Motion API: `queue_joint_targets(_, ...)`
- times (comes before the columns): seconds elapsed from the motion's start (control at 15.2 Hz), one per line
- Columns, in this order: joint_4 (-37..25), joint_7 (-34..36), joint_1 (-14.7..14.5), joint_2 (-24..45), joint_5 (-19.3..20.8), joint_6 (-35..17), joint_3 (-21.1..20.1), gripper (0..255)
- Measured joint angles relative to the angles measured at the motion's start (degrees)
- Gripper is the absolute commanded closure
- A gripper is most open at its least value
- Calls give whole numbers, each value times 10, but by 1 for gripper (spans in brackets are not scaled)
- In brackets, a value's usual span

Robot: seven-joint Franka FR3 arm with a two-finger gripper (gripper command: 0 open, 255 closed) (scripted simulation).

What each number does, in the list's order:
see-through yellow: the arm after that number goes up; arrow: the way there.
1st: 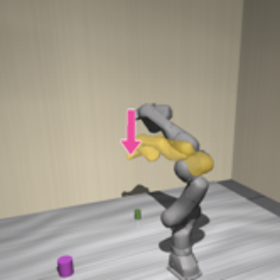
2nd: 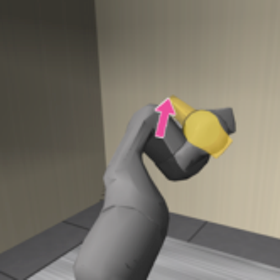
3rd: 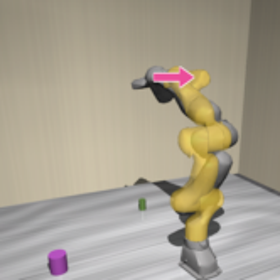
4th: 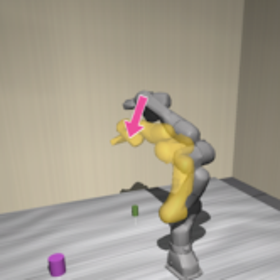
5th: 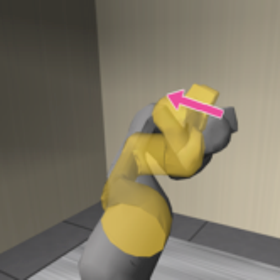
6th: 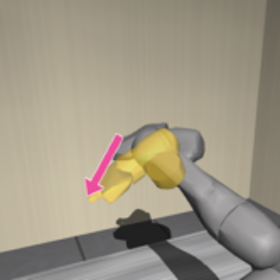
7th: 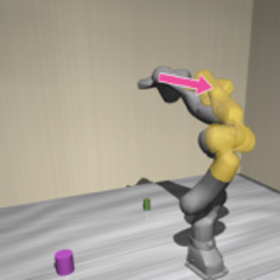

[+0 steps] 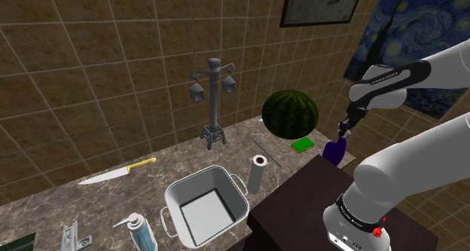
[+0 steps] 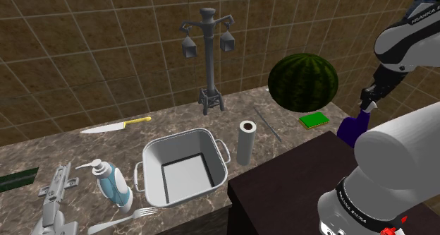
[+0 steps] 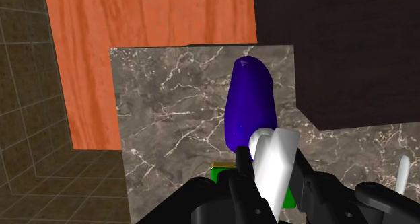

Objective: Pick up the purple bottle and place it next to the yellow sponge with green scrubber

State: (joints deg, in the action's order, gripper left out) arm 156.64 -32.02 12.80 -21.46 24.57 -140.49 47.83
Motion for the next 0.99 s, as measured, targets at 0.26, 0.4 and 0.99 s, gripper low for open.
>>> queue_joint_targets(0.26,8,-6,-9,23,-6,-30,14,255)
queue_joint_targets(0.4,8,-7,-10,24,-7,-32,14,255)
queue_joint_targets(0.99,8,-7,-10,25,-7,-33,15,0)
